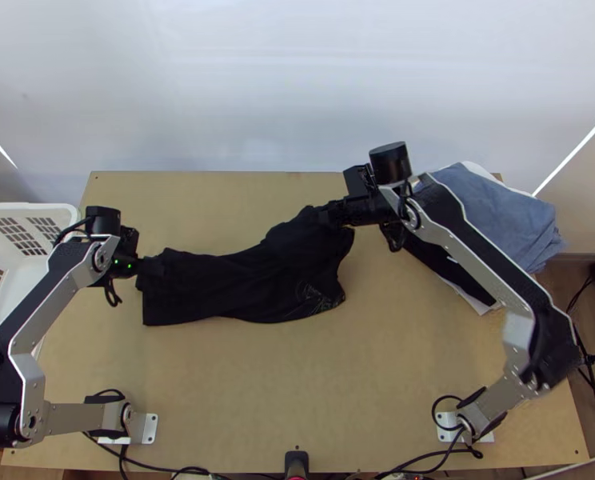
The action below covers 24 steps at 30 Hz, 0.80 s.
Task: Fold the t-shirt
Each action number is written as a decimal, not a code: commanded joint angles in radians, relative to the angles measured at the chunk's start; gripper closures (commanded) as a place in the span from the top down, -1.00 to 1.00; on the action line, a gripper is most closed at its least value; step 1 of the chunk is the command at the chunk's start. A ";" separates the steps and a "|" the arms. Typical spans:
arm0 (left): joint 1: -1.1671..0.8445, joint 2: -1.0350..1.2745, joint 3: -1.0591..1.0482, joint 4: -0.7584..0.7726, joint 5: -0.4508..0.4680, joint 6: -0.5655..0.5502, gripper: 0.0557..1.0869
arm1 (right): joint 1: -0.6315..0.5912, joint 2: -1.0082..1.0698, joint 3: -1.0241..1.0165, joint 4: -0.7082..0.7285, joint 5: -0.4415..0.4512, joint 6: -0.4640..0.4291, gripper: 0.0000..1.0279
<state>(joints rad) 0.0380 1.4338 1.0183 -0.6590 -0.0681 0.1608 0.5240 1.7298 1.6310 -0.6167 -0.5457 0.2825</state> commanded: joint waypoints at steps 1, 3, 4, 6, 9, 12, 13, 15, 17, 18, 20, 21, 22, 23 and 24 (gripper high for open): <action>-0.023 0.051 0.014 0.048 0.005 -0.032 0.92 | 0.065 -0.125 -0.014 -0.109 0.001 0.007 -0.94; -0.032 0.053 0.020 0.059 0.013 -0.047 0.92 | 0.094 -0.145 -0.017 -0.164 -0.003 0.009 -0.94; -0.036 0.053 0.020 0.067 0.014 -0.053 0.92 | 0.108 -0.161 -0.025 -0.187 -0.007 0.009 -0.94; -0.044 0.059 0.029 0.070 0.022 -0.067 0.92 | 0.148 -0.182 -0.042 -0.249 -0.016 0.009 -0.94; -0.053 0.066 0.032 0.094 0.030 -0.079 0.92 | 0.208 -0.257 -0.089 -0.285 -0.016 0.001 -0.94; -0.053 0.082 0.040 0.108 0.039 -0.089 0.92 | 0.261 -0.342 -0.112 -0.298 -0.017 -0.009 -0.94; -0.055 0.086 0.040 0.114 0.040 -0.090 0.92 | 0.271 -0.381 -0.126 -0.299 -0.017 0.000 -0.94; -0.055 0.096 0.043 0.122 0.040 -0.095 0.92 | 0.301 -0.467 -0.174 -0.276 -0.019 0.012 -0.94; -0.059 0.108 0.054 0.122 0.040 -0.099 0.92 | 0.349 -0.527 -0.223 -0.256 -0.019 0.011 -0.94; -0.059 0.114 0.057 0.122 0.042 -0.101 0.92 | 0.373 -0.542 -0.247 -0.255 -0.025 0.009 -0.94; -0.064 0.123 0.068 0.122 0.042 -0.101 0.92 | 0.399 -0.533 -0.296 -0.252 -0.026 0.009 -0.94; -0.066 0.131 0.075 0.122 0.042 -0.104 0.92 | 0.389 -0.513 -0.316 -0.242 -0.025 0.012 -0.94; -0.067 0.135 0.085 0.122 0.042 -0.107 0.92 | 0.378 -0.490 -0.329 -0.239 -0.025 0.017 -0.94; -0.069 0.137 0.094 0.121 0.042 -0.110 0.92 | 0.358 -0.467 -0.335 -0.239 -0.025 0.035 -0.94; -0.073 0.142 0.105 0.113 0.045 -0.113 0.92 | 0.334 -0.455 -0.342 -0.239 -0.026 0.040 -0.94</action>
<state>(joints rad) -0.0223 1.5448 1.0817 -0.5400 -0.0280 0.0628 0.8585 1.2732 1.3865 -0.8719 -0.5686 0.2955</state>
